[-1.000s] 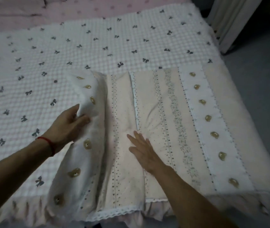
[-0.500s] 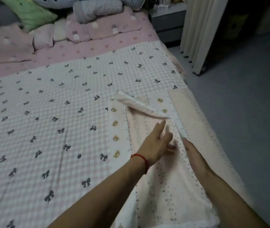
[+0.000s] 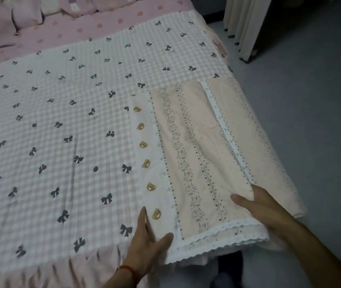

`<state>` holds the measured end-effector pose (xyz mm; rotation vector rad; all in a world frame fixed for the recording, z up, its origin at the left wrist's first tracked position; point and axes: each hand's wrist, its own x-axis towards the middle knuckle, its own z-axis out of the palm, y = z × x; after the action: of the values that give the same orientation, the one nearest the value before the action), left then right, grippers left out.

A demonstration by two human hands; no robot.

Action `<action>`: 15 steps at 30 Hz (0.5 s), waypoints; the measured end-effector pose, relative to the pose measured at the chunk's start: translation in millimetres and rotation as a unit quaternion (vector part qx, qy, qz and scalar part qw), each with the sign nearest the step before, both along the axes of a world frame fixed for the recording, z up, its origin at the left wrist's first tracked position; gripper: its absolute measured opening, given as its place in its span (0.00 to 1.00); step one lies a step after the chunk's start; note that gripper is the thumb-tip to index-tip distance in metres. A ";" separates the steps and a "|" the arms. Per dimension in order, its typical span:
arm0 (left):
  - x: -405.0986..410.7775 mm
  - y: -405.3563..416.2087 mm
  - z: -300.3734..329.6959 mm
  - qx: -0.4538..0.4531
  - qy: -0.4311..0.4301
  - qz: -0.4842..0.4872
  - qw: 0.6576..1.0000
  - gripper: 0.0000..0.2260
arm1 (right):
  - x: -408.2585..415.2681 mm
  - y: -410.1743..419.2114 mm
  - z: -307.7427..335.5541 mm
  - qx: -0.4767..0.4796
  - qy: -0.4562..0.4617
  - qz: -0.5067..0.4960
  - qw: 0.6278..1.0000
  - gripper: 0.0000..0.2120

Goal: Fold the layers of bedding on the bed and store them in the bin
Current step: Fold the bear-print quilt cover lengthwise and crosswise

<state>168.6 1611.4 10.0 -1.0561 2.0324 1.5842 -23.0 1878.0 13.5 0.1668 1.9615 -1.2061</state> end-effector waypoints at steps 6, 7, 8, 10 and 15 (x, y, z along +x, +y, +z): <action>37.5 18.3 -19.0 0.008 0.038 -0.032 0.999 0.49 | 13.8 -7.0 -1.1 0.271 0.096 0.084 0.954 0.36; 36.4 20.3 -18.2 -0.006 0.036 -0.056 0.998 0.46 | 22.2 -14.0 -1.8 0.332 0.146 0.110 0.925 0.34; 32.8 20.7 -13.8 -0.018 0.020 -0.081 0.996 0.43 | 32.0 -24.1 -1.5 0.372 0.227 0.135 0.890 0.33; 16.8 12.9 2.2 -0.049 -0.021 -0.135 0.989 0.38 | 54.1 -53.1 5.0 0.390 0.366 0.190 0.823 0.32; -46.7 -48.3 23.9 -0.066 0.030 -0.059 0.996 0.31 | 117.0 -156.5 21.5 0.221 0.376 0.294 0.851 0.29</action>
<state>122.0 1563.1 33.9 -0.9244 2.2227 1.4562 94.0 1721.4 35.0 -0.7420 2.6531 -0.3974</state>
